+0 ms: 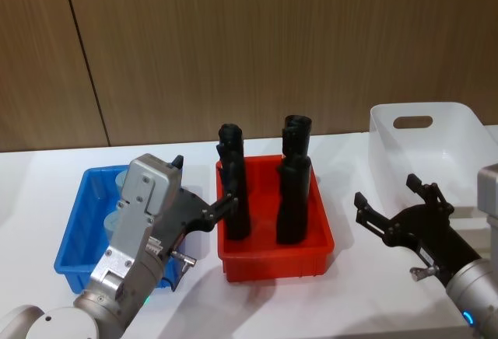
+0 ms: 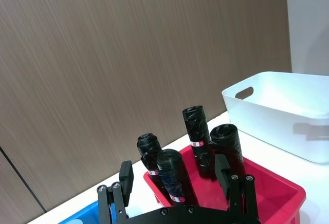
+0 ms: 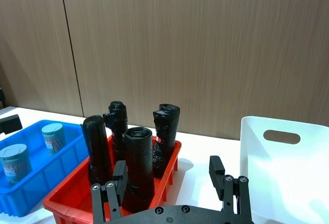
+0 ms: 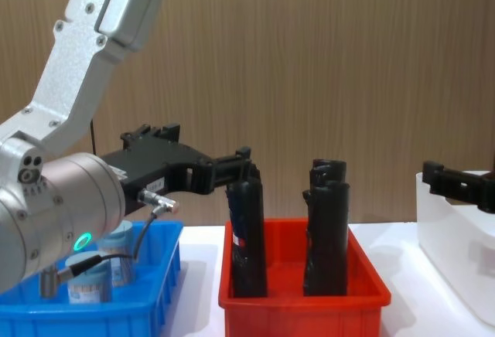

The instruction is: Pick the cotton swabs from the blue box and place them into the white box.

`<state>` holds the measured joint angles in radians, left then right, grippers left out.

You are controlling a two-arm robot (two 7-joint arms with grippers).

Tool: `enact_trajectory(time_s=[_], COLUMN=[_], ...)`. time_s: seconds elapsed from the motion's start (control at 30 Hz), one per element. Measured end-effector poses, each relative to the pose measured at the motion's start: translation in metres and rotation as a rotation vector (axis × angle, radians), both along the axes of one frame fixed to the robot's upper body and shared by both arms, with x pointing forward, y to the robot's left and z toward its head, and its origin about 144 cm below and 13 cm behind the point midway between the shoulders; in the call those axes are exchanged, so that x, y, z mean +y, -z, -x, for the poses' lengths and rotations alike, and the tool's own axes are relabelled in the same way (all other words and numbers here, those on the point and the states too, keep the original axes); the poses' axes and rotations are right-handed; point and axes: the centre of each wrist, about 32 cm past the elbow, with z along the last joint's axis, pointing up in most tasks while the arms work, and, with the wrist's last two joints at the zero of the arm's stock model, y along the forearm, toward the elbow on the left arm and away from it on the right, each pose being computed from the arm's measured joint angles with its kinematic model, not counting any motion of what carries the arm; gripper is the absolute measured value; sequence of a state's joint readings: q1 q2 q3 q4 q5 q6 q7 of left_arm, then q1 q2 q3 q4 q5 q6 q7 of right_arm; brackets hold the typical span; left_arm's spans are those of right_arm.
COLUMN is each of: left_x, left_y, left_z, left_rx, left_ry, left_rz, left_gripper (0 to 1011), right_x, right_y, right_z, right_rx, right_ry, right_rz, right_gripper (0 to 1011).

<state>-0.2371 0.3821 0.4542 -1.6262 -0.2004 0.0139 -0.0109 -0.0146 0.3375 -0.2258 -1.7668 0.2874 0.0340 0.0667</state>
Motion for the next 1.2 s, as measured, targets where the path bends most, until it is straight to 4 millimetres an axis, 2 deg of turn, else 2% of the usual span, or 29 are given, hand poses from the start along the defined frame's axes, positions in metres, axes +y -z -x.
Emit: enact_trajectory(time_s=[1.2], left_x=[0.0], left_y=[0.0], left_z=[0.0], left_rx=[0.0], left_ry=[0.0], left_rz=[0.0], left_gripper=[1004], right_x=[0.0], right_y=[0.0], right_z=[0.0], right_rx=[0.0], right_ry=[0.0], right_rz=[0.0], right_gripper=[1002])
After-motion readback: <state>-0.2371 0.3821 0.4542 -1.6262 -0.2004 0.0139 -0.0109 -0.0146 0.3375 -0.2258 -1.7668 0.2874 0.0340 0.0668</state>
